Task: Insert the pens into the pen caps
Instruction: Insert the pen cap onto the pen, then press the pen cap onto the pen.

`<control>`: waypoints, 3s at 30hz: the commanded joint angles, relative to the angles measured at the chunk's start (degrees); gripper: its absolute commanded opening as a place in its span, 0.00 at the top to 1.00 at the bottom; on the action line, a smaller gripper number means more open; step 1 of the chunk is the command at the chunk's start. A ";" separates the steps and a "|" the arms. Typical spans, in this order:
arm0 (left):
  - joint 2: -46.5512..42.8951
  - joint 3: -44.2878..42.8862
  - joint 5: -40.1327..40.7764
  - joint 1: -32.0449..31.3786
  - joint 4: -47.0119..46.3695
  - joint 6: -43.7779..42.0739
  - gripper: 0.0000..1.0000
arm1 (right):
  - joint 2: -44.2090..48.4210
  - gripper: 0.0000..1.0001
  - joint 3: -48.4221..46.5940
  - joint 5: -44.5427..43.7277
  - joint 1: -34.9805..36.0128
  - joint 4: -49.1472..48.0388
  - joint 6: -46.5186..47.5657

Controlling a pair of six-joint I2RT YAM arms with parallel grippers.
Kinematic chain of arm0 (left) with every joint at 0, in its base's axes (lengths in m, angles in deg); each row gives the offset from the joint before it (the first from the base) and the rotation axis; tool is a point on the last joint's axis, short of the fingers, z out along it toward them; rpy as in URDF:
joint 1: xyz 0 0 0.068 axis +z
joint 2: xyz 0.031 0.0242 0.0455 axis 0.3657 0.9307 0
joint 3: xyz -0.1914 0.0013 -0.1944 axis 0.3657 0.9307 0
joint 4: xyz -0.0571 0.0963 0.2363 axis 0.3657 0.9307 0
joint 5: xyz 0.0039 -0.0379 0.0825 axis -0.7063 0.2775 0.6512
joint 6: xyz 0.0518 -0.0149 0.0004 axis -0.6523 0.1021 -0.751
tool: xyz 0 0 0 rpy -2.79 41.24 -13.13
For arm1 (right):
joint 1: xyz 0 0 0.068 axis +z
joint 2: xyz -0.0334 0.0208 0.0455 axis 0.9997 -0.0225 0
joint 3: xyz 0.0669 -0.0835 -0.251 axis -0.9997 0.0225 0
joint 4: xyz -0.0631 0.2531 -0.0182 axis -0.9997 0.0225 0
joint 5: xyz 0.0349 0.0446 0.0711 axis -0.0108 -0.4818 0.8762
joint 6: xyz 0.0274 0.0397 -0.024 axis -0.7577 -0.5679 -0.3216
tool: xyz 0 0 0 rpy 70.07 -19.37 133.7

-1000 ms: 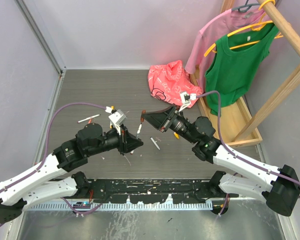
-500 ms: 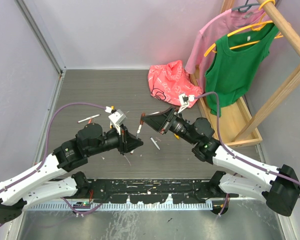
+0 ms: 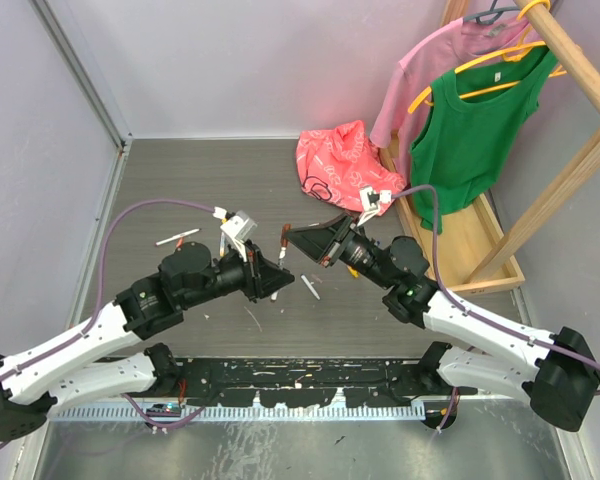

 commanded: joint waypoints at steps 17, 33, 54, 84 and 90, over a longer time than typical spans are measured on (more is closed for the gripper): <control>-0.24 -4.44 5.16 0.11 -8.38 0.72 1.00 | -0.48 0.80 0.76 2.67 0.62 -2.43 0.95; -0.32 -4.18 4.27 0.15 -7.22 0.48 1.00 | 5.03 0.64 -3.29 -1.83 0.62 8.93 7.86; 1.03 -3.19 -4.49 0.15 -6.34 -0.20 1.00 | 5.67 0.46 -14.68 -5.76 0.63 20.40 14.87; 1.60 -4.41 -5.06 0.17 -5.99 -0.91 1.00 | 2.30 0.80 -15.20 0.72 0.62 20.46 13.75; 1.82 -5.52 -3.25 0.15 -5.86 -0.40 1.00 | 2.17 0.88 -14.56 1.30 0.62 20.64 14.44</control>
